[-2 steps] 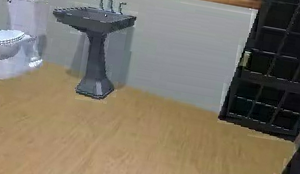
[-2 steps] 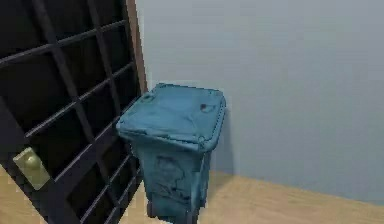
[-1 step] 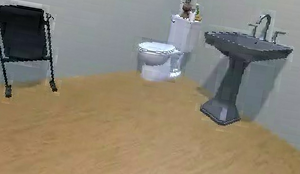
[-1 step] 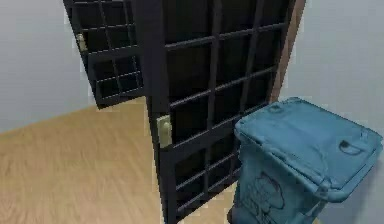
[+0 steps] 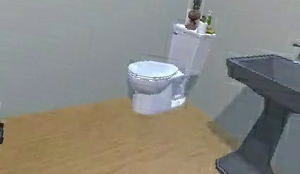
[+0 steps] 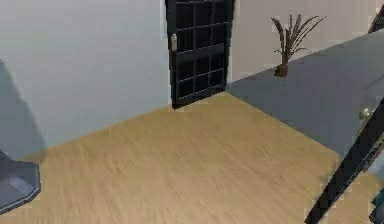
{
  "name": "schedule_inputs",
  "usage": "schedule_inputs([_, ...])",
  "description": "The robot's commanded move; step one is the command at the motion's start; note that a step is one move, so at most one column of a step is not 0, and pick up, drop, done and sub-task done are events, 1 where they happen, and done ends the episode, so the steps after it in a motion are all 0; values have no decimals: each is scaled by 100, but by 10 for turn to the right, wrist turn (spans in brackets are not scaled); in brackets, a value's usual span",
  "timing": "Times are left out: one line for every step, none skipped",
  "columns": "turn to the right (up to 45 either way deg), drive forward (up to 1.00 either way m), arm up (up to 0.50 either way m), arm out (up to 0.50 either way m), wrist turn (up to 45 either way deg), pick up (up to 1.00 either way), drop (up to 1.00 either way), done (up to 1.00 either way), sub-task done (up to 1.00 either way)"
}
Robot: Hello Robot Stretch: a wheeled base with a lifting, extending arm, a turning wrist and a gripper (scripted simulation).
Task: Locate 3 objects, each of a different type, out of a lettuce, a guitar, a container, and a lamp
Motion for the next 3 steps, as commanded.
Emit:
schedule_inputs([0, 100, 0, 0, 0, 0, 0, 0, 0])
schedule_inputs([-60, 0, 0, 0, 0, 0, 0, 0, 0])
schedule_inputs([0, 50, 0, 0, 0, 0, 0, 0, 0])
